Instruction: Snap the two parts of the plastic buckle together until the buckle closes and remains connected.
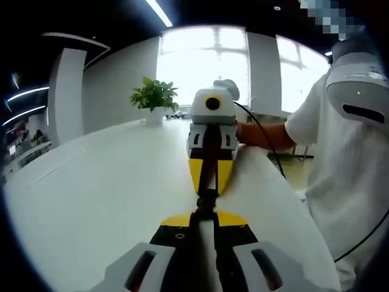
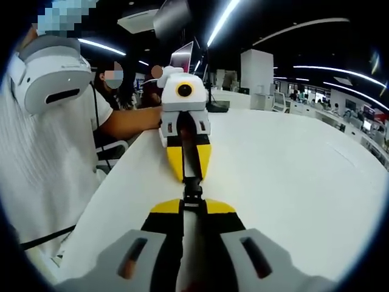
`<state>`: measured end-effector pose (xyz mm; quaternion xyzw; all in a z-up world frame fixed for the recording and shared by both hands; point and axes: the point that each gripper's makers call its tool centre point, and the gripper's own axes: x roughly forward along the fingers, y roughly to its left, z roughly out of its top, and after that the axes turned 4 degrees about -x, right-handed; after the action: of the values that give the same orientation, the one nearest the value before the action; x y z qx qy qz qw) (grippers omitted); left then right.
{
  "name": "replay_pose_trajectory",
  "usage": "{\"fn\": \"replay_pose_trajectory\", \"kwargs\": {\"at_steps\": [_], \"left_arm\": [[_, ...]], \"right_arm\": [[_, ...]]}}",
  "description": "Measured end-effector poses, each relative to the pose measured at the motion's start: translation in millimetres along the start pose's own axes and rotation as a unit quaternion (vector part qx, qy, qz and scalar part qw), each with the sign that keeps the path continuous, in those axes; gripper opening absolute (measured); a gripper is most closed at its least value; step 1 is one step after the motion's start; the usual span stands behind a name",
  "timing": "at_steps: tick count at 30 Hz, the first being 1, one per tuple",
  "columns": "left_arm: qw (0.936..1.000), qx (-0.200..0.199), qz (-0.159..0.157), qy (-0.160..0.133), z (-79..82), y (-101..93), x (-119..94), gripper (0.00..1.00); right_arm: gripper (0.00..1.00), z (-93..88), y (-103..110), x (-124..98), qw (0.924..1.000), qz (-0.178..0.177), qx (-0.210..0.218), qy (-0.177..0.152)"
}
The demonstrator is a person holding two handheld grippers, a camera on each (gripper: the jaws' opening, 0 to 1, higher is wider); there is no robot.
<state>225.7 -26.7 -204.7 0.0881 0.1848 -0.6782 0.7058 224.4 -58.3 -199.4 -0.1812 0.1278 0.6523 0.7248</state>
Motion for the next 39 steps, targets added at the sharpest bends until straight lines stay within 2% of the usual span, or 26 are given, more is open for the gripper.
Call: {"fn": "replay_pose_trajectory", "kwargs": {"at_steps": [13,14,16,22,39], "left_arm": [[1.0000,-0.001,-0.002,0.004,-0.6,-0.5,1.2,0.08],[0.9999,0.009,-0.014,0.001,1.1,-5.7,4.8,0.08],[0.9999,0.005,-0.008,0.004,1.2,-4.6,3.5,0.08],[1.0000,0.004,-0.008,0.002,0.4,-4.4,1.2,0.09],[0.9999,0.011,-0.007,0.009,-0.5,-5.4,0.6,0.11]], "right_arm": [[0.09,-0.1,5.7,4.7,0.9999,0.014,-0.007,0.001],[0.09,1.1,7.7,7.6,0.9998,0.016,-0.009,-0.002],[0.09,-1.2,8.5,7.9,0.9997,0.019,-0.010,0.006],[0.10,-4.0,8.2,10.0,0.9998,0.019,-0.008,0.002],[0.11,1.7,5.4,13.6,0.9997,0.019,-0.017,-0.003]]}}
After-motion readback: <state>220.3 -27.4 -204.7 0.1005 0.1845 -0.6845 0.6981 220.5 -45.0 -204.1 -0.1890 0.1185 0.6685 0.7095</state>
